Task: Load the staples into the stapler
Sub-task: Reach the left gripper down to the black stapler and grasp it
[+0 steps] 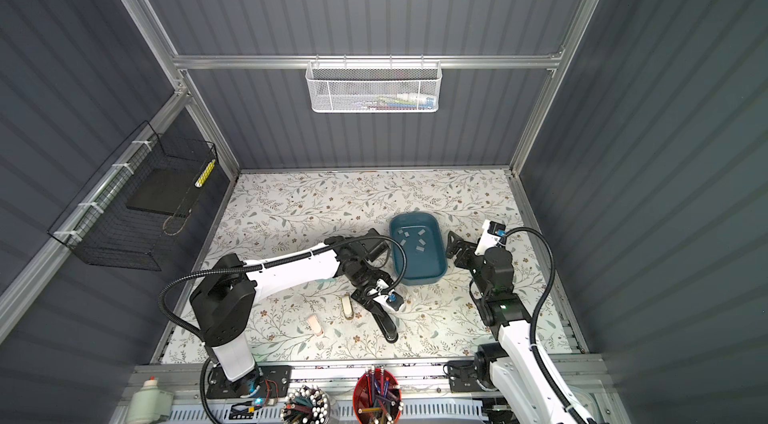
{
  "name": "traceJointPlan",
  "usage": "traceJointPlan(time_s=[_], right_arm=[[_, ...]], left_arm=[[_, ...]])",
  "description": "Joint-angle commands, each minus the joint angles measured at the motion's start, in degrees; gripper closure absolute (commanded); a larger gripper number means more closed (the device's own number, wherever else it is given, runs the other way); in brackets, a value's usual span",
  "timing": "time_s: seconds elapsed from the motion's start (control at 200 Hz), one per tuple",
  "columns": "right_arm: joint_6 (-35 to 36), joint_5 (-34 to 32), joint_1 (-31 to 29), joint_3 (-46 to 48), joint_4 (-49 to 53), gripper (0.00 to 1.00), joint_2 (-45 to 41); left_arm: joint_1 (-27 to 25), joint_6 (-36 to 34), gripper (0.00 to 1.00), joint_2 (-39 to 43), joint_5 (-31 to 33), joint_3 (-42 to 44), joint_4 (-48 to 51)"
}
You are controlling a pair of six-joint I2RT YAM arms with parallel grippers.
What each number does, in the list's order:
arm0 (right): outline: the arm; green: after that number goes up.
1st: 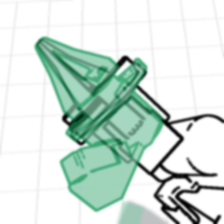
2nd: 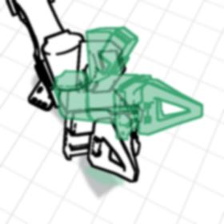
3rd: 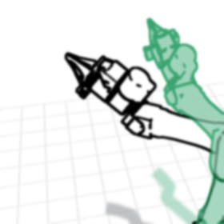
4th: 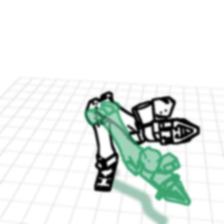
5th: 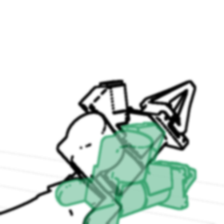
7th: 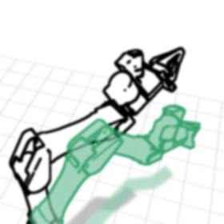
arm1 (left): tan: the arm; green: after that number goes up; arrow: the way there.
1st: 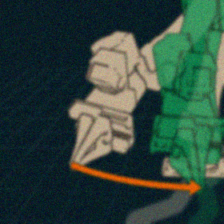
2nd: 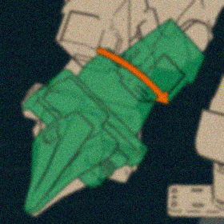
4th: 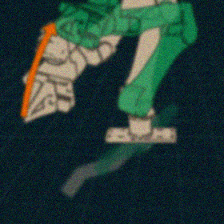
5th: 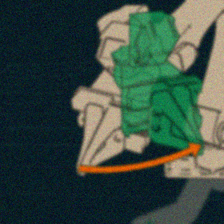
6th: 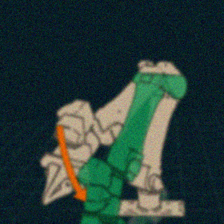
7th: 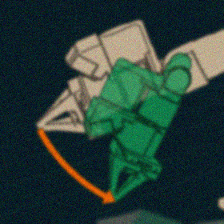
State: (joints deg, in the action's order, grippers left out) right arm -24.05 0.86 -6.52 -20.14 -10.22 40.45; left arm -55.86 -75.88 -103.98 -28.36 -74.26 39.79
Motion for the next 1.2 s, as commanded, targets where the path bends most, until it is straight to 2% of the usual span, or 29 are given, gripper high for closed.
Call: traceJointPlan(time_s=[0.0,0.305,0.575,0.635,0.96,1.015,1.196], right_arm=[[-0.3,0.4,0.2,0.8,-0.3,0.01,-1.5],[-0.6,1.6,0.2,1.2,-0.1,0.01,-2.7],[-0.7,1.7,0.2,1.4,0.6,0.01,-4.2],[-0.7,1.8,0.2,1.5,0.6,0.01,-4.3],[-0.7,2.1,0.3,1.4,0.6,0.01,-4.0],[-0.8,2.1,0.2,1.4,0.6,0.01,-4.0],[-0.8,2.3,0.3,1.4,0.6,0.01,-4.0]], left_arm=[[-1.9,1.5,0.44,-2.1,3.9,-2.0,1.7],[-5.9,3.1,0.45,-3.7,7.8,-2.4,1.9],[-5.9,2.2,0.47,-0.2,9.1,-1.7,3.8],[-5.9,2.2,0.47,0.1,11.1,-2.2,5.3],[-5.9,2.0,0.48,1.8,9.9,-1.7,8.0],[-6.0,2.1,0.48,1.1,8.0,-1.7,8.2],[-6.1,2.5,0.49,-2.2,7.5,-2.4,7.6]])
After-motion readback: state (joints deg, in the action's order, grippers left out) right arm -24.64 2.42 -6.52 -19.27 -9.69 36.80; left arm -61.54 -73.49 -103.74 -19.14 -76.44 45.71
